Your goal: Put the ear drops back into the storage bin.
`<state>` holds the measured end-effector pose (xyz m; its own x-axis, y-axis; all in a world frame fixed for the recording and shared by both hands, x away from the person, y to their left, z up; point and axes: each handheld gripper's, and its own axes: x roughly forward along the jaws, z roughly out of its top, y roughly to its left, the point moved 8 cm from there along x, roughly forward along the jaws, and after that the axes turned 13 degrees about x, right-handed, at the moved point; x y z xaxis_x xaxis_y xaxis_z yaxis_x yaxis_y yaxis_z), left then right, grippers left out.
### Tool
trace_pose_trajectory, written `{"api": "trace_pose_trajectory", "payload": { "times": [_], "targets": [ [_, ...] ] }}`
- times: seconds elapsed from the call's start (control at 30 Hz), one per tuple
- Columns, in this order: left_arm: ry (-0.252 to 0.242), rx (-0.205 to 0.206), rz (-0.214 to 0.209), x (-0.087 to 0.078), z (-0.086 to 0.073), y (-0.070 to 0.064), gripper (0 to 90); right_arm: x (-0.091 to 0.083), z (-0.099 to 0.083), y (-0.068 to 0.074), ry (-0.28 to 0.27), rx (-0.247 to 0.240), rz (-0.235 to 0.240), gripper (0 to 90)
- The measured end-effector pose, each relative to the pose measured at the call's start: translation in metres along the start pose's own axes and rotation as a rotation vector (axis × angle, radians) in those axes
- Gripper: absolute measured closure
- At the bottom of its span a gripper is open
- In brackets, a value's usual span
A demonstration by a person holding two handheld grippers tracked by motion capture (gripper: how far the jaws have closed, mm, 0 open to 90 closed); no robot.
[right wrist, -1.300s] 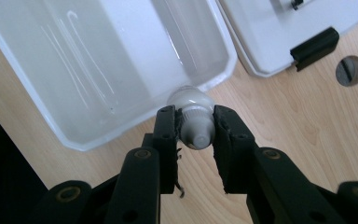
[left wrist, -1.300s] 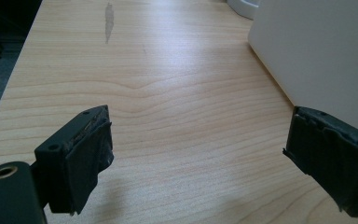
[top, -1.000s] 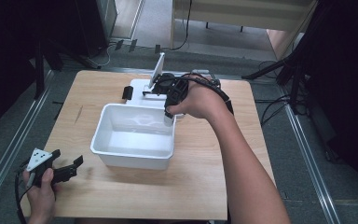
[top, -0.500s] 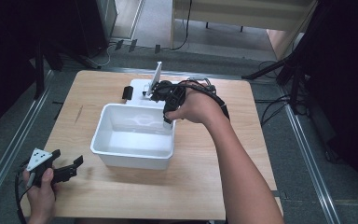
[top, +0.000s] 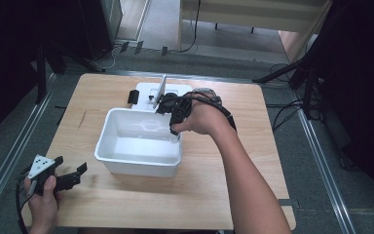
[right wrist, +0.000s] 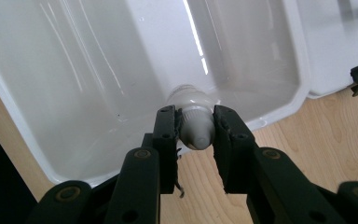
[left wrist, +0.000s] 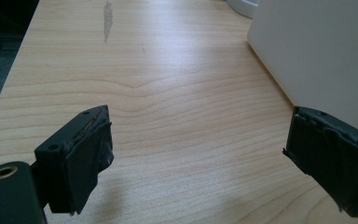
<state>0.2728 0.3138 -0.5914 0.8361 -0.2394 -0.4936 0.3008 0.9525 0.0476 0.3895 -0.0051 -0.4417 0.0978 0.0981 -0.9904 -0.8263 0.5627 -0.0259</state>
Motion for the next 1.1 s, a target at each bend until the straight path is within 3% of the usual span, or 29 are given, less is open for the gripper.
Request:
{"api": "trace_pose_trajectory", "payload": {
  "times": [0.67, 1.1],
  "targets": [
    [-0.001, 0.0, -0.002, 0.0, 0.0, 0.0, 7.8, 0.039, -0.003, 0.009, 0.065, -0.068, -0.016, 72.1],
    [-0.001, 0.0, 0.0, 0.0, 0.0, 0.0, 7.8, 0.063, -0.008, 0.015, 0.111, -0.237, -0.077, 72.0]
  ]
}}
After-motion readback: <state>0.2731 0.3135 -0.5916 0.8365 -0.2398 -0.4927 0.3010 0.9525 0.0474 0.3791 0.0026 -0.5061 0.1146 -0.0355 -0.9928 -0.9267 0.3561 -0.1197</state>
